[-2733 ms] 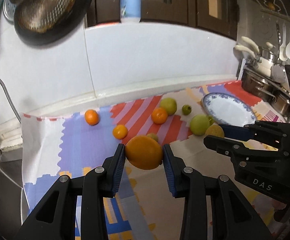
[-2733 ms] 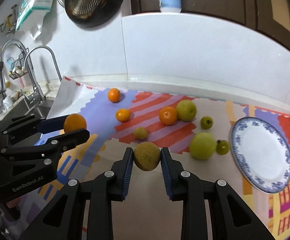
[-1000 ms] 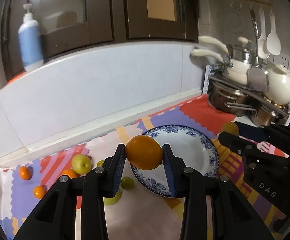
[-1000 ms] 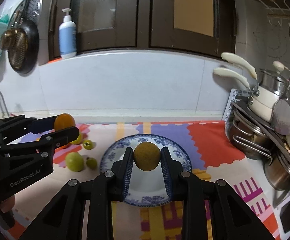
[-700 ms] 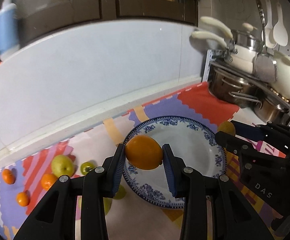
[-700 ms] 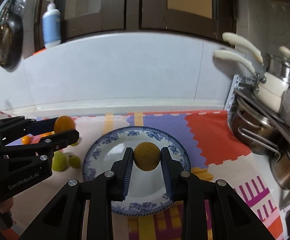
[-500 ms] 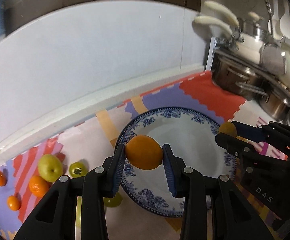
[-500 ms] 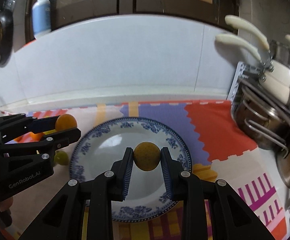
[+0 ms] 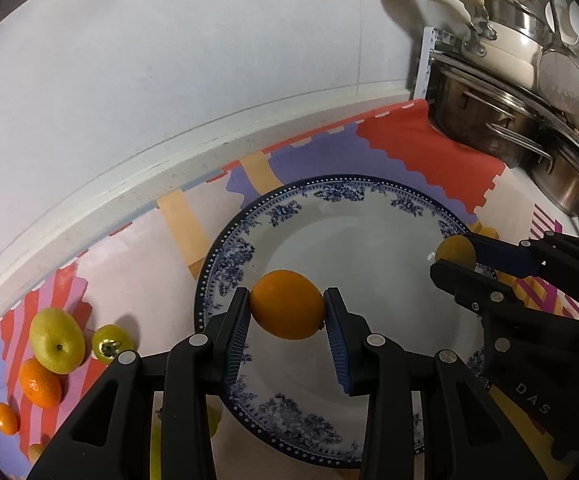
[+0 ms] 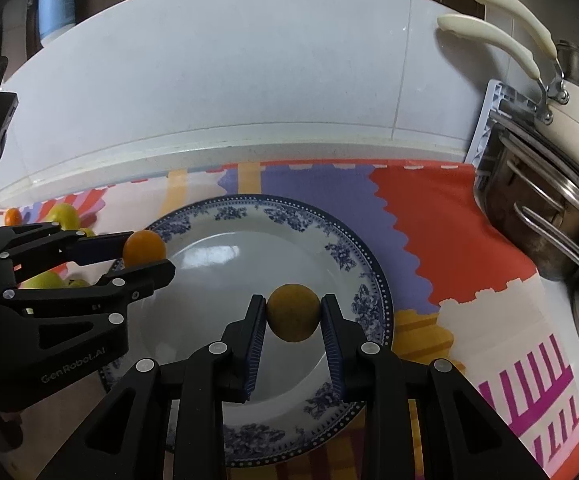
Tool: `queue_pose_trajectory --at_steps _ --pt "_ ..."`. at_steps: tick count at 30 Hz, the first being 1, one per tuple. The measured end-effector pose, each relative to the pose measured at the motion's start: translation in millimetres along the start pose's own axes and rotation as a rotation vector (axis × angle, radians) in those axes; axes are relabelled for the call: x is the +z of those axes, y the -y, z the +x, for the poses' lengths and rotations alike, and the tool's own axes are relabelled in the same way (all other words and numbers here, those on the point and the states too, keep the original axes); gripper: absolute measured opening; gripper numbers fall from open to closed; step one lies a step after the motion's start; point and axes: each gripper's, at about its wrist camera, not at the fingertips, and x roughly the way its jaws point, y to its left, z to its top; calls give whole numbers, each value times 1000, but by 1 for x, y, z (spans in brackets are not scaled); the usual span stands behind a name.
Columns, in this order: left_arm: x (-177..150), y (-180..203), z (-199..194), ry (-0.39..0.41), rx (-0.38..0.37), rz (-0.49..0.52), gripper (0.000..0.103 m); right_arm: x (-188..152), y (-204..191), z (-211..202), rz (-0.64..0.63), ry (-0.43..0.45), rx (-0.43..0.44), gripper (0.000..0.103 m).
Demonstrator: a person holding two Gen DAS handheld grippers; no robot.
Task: Organize fruits
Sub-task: 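Carry the orange and kiwi over the plate and open both grippers, then lift both grippers away from the plate back toward the fruits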
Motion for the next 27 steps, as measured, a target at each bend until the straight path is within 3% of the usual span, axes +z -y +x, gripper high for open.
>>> queue_pose_trajectory --at_steps 3,6,16,19,27 --pt "1 1 -2 10 1 4 42 0 1 1 8 -4 6 30" --pt "2 1 -7 20 4 5 44 1 4 -1 23 -5 6 43" --pt "0 -3 -55 110 36 -17 55 1 -1 -28 23 46 -15 44" --pt "-2 -6 -76 152 63 -28 57 1 -5 -43 28 77 -22 51" --pt "-12 -18 -128 236 109 -85 68 5 -24 -90 15 174 -25 57"
